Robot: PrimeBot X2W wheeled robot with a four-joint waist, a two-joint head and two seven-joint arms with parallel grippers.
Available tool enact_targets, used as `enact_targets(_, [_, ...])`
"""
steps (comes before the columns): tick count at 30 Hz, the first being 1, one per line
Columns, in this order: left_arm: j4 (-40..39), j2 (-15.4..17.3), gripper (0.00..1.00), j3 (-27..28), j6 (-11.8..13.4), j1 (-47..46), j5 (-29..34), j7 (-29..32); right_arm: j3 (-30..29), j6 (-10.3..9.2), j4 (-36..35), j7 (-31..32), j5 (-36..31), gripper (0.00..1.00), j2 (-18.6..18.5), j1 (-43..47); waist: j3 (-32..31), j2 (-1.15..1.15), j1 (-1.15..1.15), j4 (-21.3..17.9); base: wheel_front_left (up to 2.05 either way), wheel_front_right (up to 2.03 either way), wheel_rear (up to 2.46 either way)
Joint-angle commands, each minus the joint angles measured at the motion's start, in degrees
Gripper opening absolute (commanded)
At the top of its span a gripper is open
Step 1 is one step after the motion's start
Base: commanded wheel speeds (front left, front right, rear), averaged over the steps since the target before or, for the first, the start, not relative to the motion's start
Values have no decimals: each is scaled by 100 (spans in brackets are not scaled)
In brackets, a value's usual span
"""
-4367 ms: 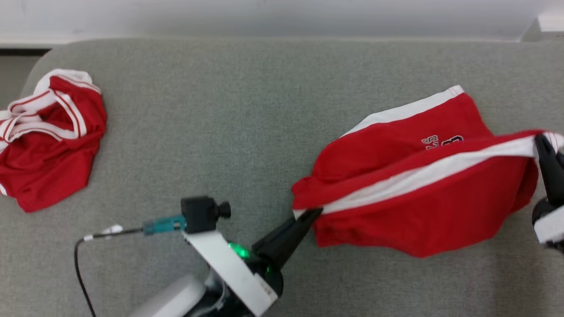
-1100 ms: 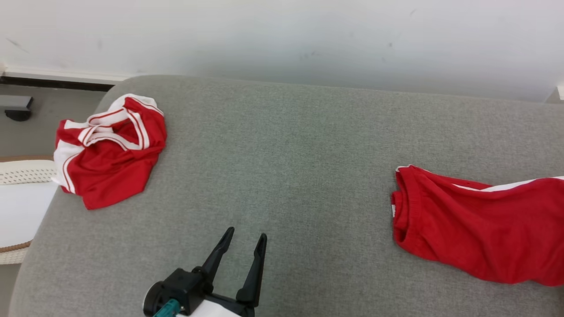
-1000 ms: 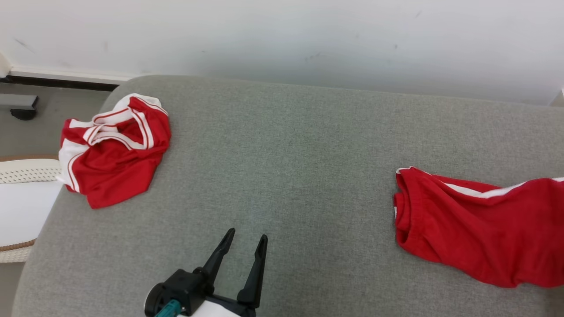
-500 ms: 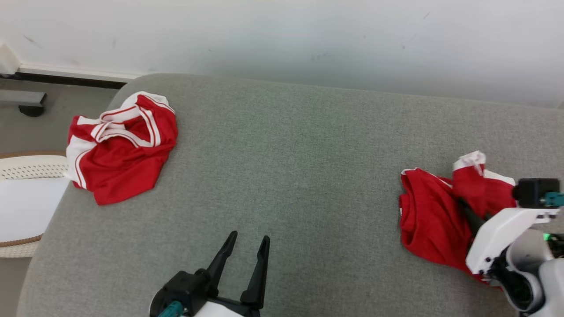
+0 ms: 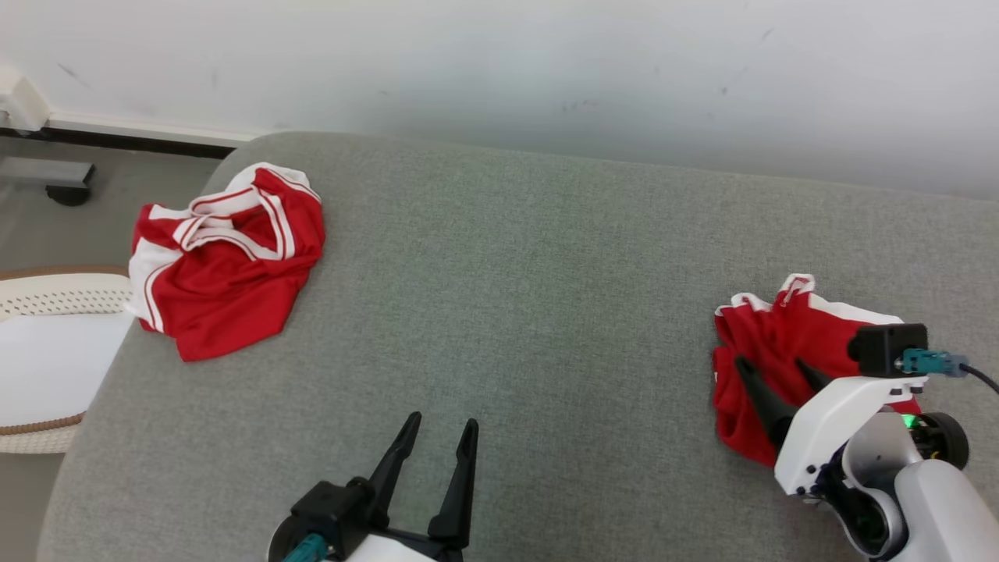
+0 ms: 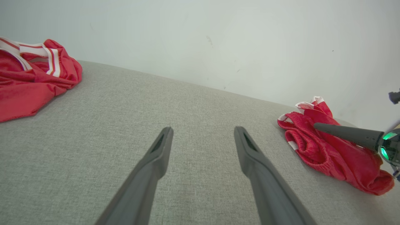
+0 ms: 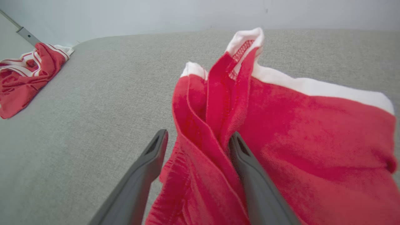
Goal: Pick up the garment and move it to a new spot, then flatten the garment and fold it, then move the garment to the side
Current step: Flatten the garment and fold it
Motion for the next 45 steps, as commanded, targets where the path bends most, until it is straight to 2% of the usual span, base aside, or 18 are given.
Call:
enact_targets(1, [26, 19, 100, 55, -6, 25, 40, -5, 125, 2, -55, -99, 103, 100, 43, 48, -42, 0, 0, -34, 0, 0, 0])
enact_targets(11, [73, 19, 100, 215, -23, 183, 134, -5, 640, 2, -535, -478, 403, 100, 157, 452, -297, 0, 0, -163, 0, 0, 0])
enact_targets(17, [69, 19, 100, 385, -42, 333, 225, -5, 629, 2, -1118, -896, 232, 100, -61, 803, -490, 0, 0, -282, 0, 0, 0])
enact_targets(22, [42, 20, 100, 469, -27, 485, 275, -5, 352, 2, -1505, -1270, -218, 100, -305, 1178, -661, 0, 0, -373, 0, 0, 0])
enact_targets(26, [-20, 20, 100, 506, -28, 553, 282, -5, -169, 2, -1690, -1504, -492, 100, -338, 1445, -690, 0, 0, -414, 0, 0, 0])
enact_targets(29, [-61, 20, 100, 501, -58, 551, 286, -5, -516, 2, -1652, -1665, -855, 100, -416, 1554, -666, 0, 0, -410, 0, 0, 0])
enact_targets(33, [-104, 20, 100, 501, -113, 478, 377, -5, -865, 2, -1362, -1877, -1173, 100, -329, 1553, -579, 0, 0, -370, 0, 0, 0])
enact_targets(39, [-134, 20, 100, 519, -173, 421, 453, -5, -612, 2, -616, -2159, -1580, 100, -261, 1262, -432, 0, 0, -251, 0, 0, 0])
enact_targets(40, [-139, 20, 100, 534, -178, 407, 462, -5, -544, 2, -463, -2223, -1644, 96, -238, 1187, -399, 0, 0, -237, 0, 0, 0])
enact_targets(41, [-138, 20, 100, 538, -180, 388, 464, -5, -462, 2, -289, -2263, -1691, 86, -190, 1127, -382, 0, 0, -221, 0, 0, 0])
enact_targets(42, [-136, 20, 100, 544, -180, 377, 460, -5, -361, 2, -141, -2304, -1755, 62, -173, 1058, -362, 0, 0, -202, 0, 0, 0])
enact_targets(43, [-132, 20, 100, 534, -178, 358, 450, -5, -291, 1, 9, -2356, -1789, 49, -148, 981, -340, 0, 0, -181, 0, 0, 0])
enact_targets(45, [-119, 20, 100, 532, -173, 339, 420, -5, -119, 0, 314, -2429, -1847, 35, -55, 884, -323, 0, 0, -144, 0, 0, 0])
